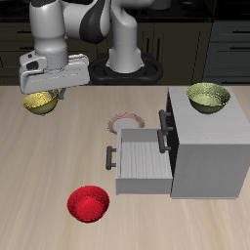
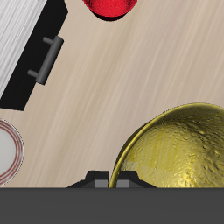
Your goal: Place the yellow bowl in the bottom drawer of the white cabinet and close the drawer
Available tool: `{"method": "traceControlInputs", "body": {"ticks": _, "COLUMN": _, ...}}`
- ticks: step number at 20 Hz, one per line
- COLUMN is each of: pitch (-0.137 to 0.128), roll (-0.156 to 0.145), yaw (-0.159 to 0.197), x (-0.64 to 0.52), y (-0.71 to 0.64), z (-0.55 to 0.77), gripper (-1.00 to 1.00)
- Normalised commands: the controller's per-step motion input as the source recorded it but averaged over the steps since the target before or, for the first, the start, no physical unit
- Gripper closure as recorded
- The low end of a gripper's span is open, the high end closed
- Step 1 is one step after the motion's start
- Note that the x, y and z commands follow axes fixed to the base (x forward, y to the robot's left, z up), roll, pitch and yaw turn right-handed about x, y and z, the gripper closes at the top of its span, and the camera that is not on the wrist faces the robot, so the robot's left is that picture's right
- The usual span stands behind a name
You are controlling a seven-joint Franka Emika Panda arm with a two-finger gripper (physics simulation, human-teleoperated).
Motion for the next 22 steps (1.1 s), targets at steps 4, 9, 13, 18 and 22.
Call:
{"method": "traceControlInputs", "body": {"ticks": 4, "pitch": -0.034, "roll": 0.006, "yaw": 0.018, "x": -0.01, "y": 0.08, "z": 0.27, "gripper": 1.00}}
{"method": "traceControlInputs", "body": {"ticks": 9, "pitch": -0.021, "roll": 0.002, "yaw": 0.006, "x": 0.11, "y": 0.11, "z": 0.23, "gripper": 1.00}}
{"method": "traceControlInputs", "body": {"ticks": 13, "pitch": -0.018, "roll": 0.019, "yaw": -0.023, "x": 0.22, "y": 0.28, "z": 0.25, "gripper": 1.00}}
{"method": "traceControlInputs", "body": {"ticks": 18, "pitch": -0.013, "roll": 0.024, "yaw": -0.011, "x": 0.20, "y": 0.25, "z": 0.22, "gripper": 1.00}}
{"method": "traceControlInputs", "body": {"ticks": 22, "pitch": -0.005, "roll": 0.026, "yaw": -0.013, "x": 0.19, "y": 0.30, "z": 0.15, "gripper": 1.00}}
